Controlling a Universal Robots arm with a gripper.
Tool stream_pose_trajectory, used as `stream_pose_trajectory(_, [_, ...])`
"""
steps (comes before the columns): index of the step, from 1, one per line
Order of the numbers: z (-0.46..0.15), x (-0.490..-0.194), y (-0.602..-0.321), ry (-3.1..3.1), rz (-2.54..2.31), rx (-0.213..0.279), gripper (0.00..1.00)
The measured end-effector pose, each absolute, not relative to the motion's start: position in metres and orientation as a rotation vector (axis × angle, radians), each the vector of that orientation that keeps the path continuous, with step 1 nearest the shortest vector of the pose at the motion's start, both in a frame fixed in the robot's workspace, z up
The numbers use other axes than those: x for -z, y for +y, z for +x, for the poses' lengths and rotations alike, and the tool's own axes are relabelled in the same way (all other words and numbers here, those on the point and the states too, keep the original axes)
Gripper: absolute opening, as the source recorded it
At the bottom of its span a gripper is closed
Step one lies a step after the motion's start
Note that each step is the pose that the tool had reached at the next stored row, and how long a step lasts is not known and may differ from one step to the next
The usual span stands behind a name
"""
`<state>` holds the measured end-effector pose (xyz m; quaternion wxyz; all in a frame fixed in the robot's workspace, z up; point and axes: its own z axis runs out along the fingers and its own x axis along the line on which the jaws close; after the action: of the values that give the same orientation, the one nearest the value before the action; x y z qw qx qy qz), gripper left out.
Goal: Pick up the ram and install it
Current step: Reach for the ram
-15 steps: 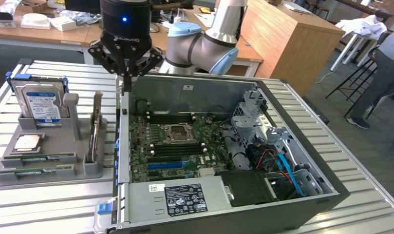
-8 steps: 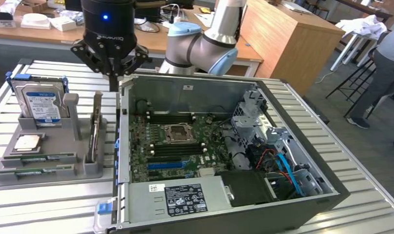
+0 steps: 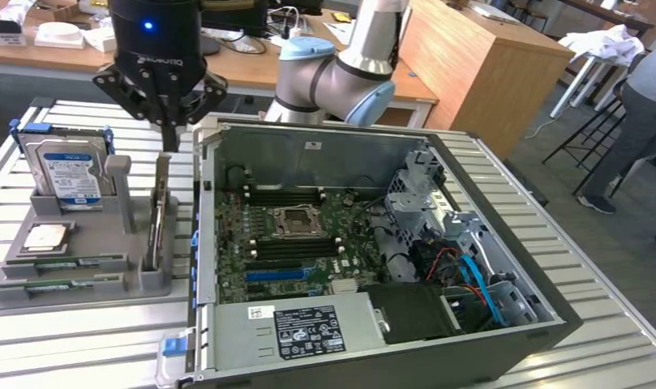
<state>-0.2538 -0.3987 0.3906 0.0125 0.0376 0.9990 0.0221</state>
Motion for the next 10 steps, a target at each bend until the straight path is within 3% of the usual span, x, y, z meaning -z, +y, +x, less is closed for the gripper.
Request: stream_pose_trajectory(10, [-0.283, -0.390, -0.399, 3.114, 0.118, -0.069, 0.10])
